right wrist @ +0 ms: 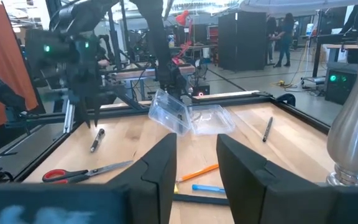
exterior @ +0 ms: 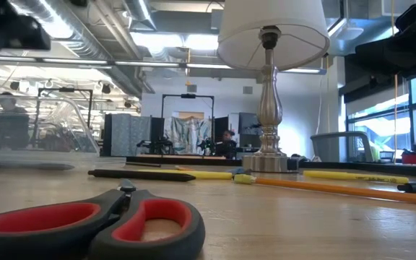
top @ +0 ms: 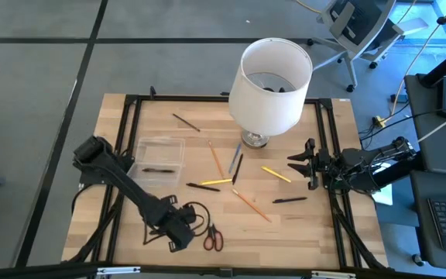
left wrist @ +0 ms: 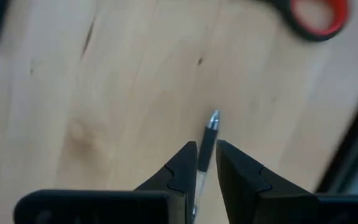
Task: Pick & place school supplies into a supply box
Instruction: Put the black pen into the transparent supply box
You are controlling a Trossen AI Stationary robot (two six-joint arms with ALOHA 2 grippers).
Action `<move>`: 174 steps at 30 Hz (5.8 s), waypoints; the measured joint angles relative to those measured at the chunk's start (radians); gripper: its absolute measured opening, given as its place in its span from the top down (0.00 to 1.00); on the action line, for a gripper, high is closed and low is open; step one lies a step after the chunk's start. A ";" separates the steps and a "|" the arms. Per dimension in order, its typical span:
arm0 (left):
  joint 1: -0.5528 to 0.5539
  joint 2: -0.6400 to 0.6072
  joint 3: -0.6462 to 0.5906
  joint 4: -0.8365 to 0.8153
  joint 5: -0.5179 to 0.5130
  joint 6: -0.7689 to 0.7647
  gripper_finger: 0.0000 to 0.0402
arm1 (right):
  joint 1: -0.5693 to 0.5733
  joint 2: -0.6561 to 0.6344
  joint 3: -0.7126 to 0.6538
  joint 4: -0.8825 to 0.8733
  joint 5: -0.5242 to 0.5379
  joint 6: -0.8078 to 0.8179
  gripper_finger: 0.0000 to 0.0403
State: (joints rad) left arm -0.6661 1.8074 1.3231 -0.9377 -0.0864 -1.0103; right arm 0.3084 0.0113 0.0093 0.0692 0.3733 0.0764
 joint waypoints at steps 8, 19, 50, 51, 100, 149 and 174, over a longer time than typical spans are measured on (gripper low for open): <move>0.000 0.066 0.000 0.009 0.036 -0.066 0.82 | 0.000 0.000 0.000 0.000 0.000 -0.001 0.70; -0.008 0.066 0.000 0.054 -0.001 -0.090 0.60 | 0.000 0.000 0.000 0.000 0.000 -0.005 0.70; -0.078 0.060 -0.192 0.231 0.000 -0.085 0.69 | 0.000 0.000 0.000 0.000 0.000 -0.008 0.70; -0.078 0.060 -0.192 0.230 -0.002 -0.086 0.71 | 0.000 0.000 0.000 0.000 0.000 -0.008 0.70; 0.211 -0.336 -0.196 0.447 0.243 0.094 0.95 | 0.000 0.000 0.000 0.000 0.000 -0.085 0.70; 0.844 -0.260 -0.195 -0.402 0.239 0.997 0.95 | 0.000 0.000 0.000 0.000 0.001 -0.084 0.70; 0.704 -0.140 -0.316 -0.252 0.351 0.785 0.95 | 0.000 0.000 0.000 0.000 0.000 -0.084 0.70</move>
State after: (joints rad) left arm 0.0384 1.6672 1.0069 -1.1900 0.2646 -0.2258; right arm 0.3080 0.0112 0.0094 0.0692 0.3733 -0.0074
